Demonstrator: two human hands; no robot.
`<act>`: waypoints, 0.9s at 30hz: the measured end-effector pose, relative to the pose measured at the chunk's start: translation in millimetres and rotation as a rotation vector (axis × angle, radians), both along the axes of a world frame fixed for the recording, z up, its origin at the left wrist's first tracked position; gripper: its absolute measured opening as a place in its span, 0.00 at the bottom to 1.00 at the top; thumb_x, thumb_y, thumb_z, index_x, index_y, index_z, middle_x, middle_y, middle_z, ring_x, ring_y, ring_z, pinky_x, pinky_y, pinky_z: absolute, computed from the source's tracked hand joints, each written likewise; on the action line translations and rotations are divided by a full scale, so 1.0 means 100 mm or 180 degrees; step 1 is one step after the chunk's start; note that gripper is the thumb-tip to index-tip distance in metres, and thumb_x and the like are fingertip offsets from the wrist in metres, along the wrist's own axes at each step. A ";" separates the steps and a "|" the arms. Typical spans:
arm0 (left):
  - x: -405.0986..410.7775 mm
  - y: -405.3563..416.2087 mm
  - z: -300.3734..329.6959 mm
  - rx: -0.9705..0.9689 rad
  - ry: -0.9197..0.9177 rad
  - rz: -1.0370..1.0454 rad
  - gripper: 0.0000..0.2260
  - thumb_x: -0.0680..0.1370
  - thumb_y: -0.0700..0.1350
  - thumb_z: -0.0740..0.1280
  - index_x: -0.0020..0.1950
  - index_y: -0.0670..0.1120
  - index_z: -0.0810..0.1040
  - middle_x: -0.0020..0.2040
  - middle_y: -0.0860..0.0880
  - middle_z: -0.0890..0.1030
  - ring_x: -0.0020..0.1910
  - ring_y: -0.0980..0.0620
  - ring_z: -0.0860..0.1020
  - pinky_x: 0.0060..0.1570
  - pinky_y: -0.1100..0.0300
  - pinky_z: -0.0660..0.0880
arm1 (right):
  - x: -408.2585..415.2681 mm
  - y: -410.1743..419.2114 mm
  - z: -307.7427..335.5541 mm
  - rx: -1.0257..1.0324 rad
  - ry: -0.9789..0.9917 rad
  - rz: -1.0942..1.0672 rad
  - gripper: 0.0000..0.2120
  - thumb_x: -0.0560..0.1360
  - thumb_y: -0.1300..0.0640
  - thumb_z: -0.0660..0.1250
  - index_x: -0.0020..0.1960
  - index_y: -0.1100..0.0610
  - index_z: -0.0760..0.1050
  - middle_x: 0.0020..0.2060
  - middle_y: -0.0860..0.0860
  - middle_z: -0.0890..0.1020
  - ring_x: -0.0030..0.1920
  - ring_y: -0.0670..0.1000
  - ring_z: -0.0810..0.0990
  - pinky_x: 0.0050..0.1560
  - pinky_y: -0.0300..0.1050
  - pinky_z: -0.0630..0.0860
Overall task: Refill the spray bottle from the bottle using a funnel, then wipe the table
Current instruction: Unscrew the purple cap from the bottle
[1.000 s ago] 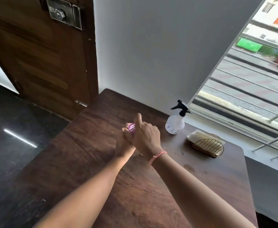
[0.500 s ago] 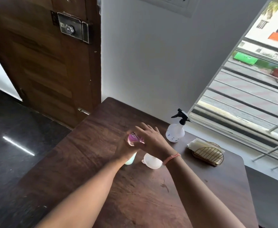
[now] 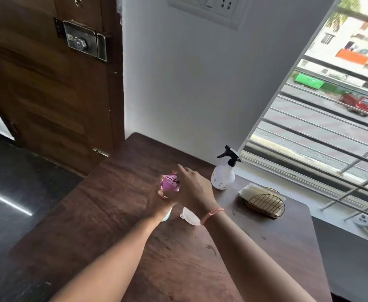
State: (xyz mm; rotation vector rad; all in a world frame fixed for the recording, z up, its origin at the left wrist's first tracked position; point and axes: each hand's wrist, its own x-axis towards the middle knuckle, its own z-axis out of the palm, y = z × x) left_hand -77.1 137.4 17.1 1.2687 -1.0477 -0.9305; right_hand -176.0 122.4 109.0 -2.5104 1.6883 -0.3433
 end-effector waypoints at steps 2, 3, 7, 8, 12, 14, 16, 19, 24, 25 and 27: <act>0.01 -0.02 -0.07 0.0043 -0.0004 0.0016 0.22 0.59 0.44 0.79 0.49 0.50 0.76 0.38 0.55 0.83 0.38 0.61 0.81 0.39 0.67 0.76 | -0.19 -0.09 0.01 0.0243 -0.0081 -0.0243 0.31 0.59 0.30 0.71 0.53 0.47 0.69 0.47 0.46 0.79 0.46 0.52 0.80 0.37 0.44 0.72; 0.02 -0.02 -0.09 0.0133 -0.0146 0.0062 0.24 0.59 0.50 0.79 0.51 0.52 0.75 0.41 0.55 0.82 0.41 0.60 0.81 0.42 0.65 0.78 | -0.29 -0.14 0.02 0.0281 -0.0113 -0.0384 0.29 0.62 0.33 0.72 0.55 0.48 0.70 0.49 0.48 0.80 0.48 0.53 0.80 0.39 0.45 0.72; 0.02 -0.02 -0.13 0.0216 -0.0385 0.0103 0.27 0.61 0.60 0.75 0.55 0.49 0.75 0.45 0.53 0.82 0.44 0.51 0.81 0.46 0.56 0.78 | -0.41 -0.19 0.13 0.0033 -0.0244 -0.0626 0.21 0.73 0.38 0.65 0.55 0.52 0.72 0.48 0.52 0.82 0.47 0.57 0.80 0.40 0.46 0.72; 0.01 -0.02 -0.11 0.0191 -0.0366 0.0091 0.25 0.61 0.57 0.76 0.54 0.49 0.76 0.44 0.55 0.82 0.44 0.53 0.82 0.46 0.57 0.78 | -0.33 -0.15 0.16 0.0017 -0.0266 -0.0541 0.23 0.72 0.34 0.64 0.54 0.52 0.72 0.45 0.52 0.82 0.45 0.57 0.81 0.39 0.46 0.73; -0.02 -0.01 0.03 0.0126 -0.0183 0.0102 0.17 0.66 0.33 0.76 0.47 0.46 0.74 0.38 0.54 0.80 0.36 0.67 0.79 0.37 0.72 0.73 | 0.10 0.08 0.13 -0.0076 -0.0018 -0.0204 0.29 0.68 0.25 0.56 0.46 0.51 0.69 0.38 0.50 0.81 0.39 0.55 0.79 0.33 0.45 0.70; -0.05 0.00 0.06 0.0158 -0.0357 0.0086 0.12 0.72 0.31 0.70 0.45 0.45 0.71 0.33 0.54 0.75 0.30 0.68 0.76 0.29 0.74 0.69 | 0.19 0.11 0.06 -0.0097 0.0119 -0.0029 0.23 0.72 0.31 0.59 0.46 0.52 0.68 0.41 0.52 0.80 0.42 0.56 0.79 0.35 0.46 0.70; -0.03 0.00 0.03 0.0202 -0.0443 0.0089 0.11 0.70 0.38 0.71 0.45 0.45 0.71 0.31 0.54 0.76 0.29 0.64 0.77 0.28 0.73 0.69 | 0.16 0.07 0.04 -0.0064 0.0125 0.0131 0.15 0.74 0.42 0.63 0.51 0.52 0.70 0.46 0.52 0.79 0.47 0.57 0.79 0.38 0.47 0.72; 0.01 0.00 -0.05 0.0240 -0.0288 0.0191 0.21 0.60 0.51 0.73 0.50 0.49 0.76 0.39 0.54 0.82 0.38 0.58 0.81 0.38 0.62 0.78 | 0.04 0.00 0.04 0.0197 -0.0126 0.0423 0.17 0.71 0.48 0.67 0.59 0.46 0.72 0.53 0.49 0.77 0.52 0.53 0.77 0.42 0.46 0.77; -0.01 0.01 0.01 0.0174 -0.0307 0.0271 0.23 0.64 0.31 0.76 0.50 0.52 0.75 0.40 0.58 0.80 0.38 0.65 0.79 0.37 0.76 0.72 | -0.06 -0.05 -0.02 0.0380 -0.0714 0.0857 0.23 0.66 0.59 0.71 0.59 0.44 0.73 0.52 0.46 0.75 0.53 0.51 0.74 0.45 0.47 0.77; -0.01 0.01 0.00 0.0149 -0.0361 0.0226 0.24 0.64 0.32 0.76 0.52 0.52 0.74 0.41 0.60 0.79 0.39 0.66 0.79 0.38 0.77 0.72 | -0.07 -0.06 -0.02 0.0416 -0.0905 0.0851 0.23 0.65 0.60 0.71 0.58 0.44 0.74 0.52 0.46 0.76 0.52 0.50 0.75 0.46 0.45 0.77; -0.01 0.00 -0.01 0.0069 -0.0488 0.0163 0.23 0.65 0.36 0.78 0.51 0.54 0.72 0.41 0.60 0.78 0.39 0.70 0.78 0.38 0.78 0.71 | -0.12 -0.07 -0.04 0.0490 -0.1484 0.0599 0.21 0.65 0.60 0.72 0.55 0.45 0.75 0.52 0.45 0.78 0.50 0.47 0.77 0.46 0.40 0.76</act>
